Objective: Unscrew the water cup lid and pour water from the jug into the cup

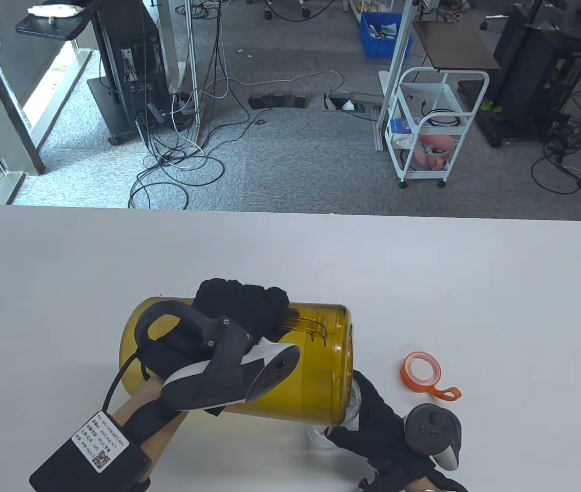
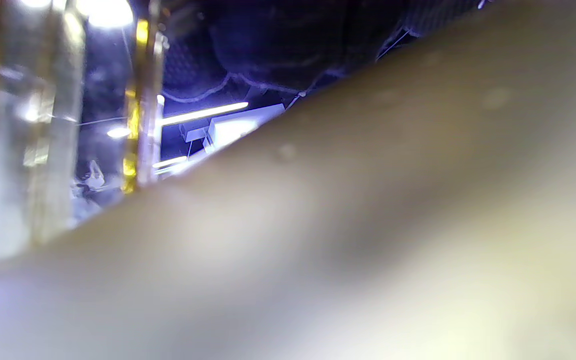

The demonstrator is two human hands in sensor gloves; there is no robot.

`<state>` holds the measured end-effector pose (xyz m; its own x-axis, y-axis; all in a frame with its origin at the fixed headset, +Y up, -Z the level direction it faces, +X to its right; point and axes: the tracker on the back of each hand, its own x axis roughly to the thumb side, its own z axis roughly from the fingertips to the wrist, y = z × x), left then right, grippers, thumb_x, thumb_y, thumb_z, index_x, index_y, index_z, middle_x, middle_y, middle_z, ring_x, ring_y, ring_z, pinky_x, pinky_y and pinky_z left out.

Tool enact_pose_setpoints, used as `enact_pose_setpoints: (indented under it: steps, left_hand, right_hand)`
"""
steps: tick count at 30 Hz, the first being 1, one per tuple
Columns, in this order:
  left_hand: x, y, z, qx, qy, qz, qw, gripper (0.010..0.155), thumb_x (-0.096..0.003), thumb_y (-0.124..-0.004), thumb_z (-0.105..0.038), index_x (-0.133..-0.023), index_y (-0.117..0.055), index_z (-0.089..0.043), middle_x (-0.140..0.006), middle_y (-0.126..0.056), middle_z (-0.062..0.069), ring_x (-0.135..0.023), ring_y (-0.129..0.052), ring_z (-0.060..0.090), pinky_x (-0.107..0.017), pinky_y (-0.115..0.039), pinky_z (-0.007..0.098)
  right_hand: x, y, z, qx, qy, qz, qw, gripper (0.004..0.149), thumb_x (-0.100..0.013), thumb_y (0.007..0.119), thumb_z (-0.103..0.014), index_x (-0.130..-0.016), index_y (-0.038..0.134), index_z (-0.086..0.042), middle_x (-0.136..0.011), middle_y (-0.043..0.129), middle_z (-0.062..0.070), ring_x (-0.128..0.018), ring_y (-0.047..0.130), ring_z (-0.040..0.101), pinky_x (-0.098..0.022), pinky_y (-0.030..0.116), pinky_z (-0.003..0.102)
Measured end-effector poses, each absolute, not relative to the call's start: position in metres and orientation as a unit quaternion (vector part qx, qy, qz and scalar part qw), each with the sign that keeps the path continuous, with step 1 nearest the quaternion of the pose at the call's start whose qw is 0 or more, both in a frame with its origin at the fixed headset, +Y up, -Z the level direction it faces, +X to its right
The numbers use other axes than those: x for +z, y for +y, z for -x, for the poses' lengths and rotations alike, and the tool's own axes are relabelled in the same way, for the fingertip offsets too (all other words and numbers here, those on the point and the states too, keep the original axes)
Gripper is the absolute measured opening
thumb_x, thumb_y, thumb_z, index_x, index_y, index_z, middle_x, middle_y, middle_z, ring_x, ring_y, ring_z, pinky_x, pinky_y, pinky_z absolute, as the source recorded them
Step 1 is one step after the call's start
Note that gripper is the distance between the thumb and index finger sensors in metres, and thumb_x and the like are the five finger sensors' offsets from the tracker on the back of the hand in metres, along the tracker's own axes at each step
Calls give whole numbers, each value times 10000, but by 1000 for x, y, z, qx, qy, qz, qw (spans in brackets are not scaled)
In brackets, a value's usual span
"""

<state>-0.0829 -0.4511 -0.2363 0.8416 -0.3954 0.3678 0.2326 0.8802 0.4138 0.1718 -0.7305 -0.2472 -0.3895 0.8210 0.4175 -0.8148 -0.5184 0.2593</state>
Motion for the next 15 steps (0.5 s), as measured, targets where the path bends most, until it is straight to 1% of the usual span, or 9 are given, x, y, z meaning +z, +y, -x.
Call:
enact_pose_setpoints:
  steps: [15]
  left_hand:
    - [-236,-450,81,-172,-227,-178,942,376,-642,-468,-626,-863,-592,-348,-593,-807,-231,-430,-923,-2,-651,-805,312]
  right_hand:
    - [-247,-731,-172,834,6,-254,491,991,-422,849,-545,-1103,263,-128,-1145,435,177,-1050,578,412,-712,377,676]
